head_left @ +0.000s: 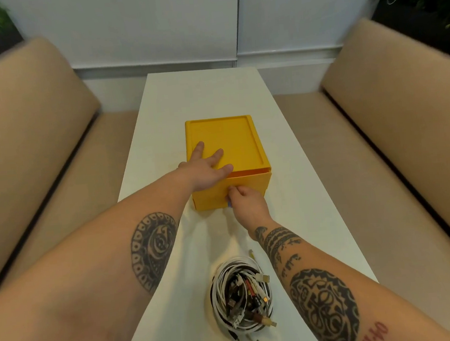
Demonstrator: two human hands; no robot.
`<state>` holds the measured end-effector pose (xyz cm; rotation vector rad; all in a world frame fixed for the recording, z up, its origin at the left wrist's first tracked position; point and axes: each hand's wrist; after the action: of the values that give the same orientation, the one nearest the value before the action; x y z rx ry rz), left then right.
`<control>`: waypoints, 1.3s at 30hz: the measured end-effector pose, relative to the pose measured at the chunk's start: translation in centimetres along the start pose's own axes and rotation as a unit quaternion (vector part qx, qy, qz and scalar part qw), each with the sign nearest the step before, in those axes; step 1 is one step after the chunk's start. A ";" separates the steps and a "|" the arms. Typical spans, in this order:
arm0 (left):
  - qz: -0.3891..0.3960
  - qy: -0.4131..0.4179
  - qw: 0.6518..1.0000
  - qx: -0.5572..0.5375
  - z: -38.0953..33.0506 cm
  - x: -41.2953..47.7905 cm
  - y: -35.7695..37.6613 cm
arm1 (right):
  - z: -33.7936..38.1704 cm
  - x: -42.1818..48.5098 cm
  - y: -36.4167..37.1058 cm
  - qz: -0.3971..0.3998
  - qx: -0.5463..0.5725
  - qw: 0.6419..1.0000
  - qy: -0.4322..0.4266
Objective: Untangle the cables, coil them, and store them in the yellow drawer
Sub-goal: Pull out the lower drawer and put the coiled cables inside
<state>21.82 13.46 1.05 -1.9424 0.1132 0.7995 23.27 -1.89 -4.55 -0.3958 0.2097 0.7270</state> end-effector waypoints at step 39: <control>0.017 0.014 0.999 -0.033 0.2 0.2 -0.3 | 2.2 -2.6 -2.9 -0.036 -0.438 0.894 -0.091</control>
<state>21.96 13.84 1.06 -2.0204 0.1395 0.8073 23.42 -4.50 -0.93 -1.1840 -0.3348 0.7517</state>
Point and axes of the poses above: each hand's wrist, its own x-axis towards the middle knuckle, its own y-axis out of the palm, z = x × y, and after that the axes turned 14 degrees about z, right-handed
